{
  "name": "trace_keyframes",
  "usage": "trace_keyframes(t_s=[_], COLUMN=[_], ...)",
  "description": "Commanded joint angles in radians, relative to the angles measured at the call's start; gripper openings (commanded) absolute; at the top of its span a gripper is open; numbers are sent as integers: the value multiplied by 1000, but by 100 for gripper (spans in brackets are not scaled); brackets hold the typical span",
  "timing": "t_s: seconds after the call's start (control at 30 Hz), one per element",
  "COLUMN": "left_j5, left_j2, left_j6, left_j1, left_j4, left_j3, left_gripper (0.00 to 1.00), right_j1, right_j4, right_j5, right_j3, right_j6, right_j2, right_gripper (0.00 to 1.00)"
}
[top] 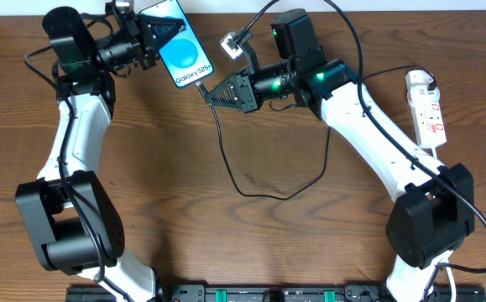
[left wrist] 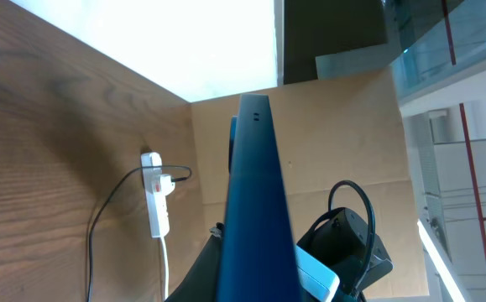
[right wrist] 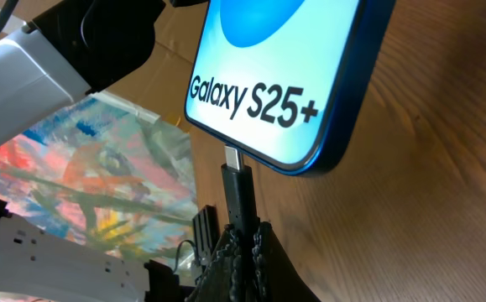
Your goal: Plug charger to phone and switch on socket
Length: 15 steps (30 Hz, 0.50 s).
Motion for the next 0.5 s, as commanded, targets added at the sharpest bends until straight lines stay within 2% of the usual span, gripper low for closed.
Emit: trace_keyframes(t_s=[0.0, 0.2, 0.47], left_j5=[26, 26, 29], left_j2=[-13, -13, -13], left_j6=[10, 10, 89], left_j1=[-3, -3, -3], left_j4=[12, 11, 6], left_j3=[14, 6, 4], left_gripper=[7, 8, 7], right_j1=[10, 10, 10], right_j4=[27, 38, 38], right_j5=[-8, 1, 41], right_j3=[0, 0, 0], right_j6=[31, 48, 138], right_j2=[-17, -17, -17], right_gripper=[1, 1, 1])
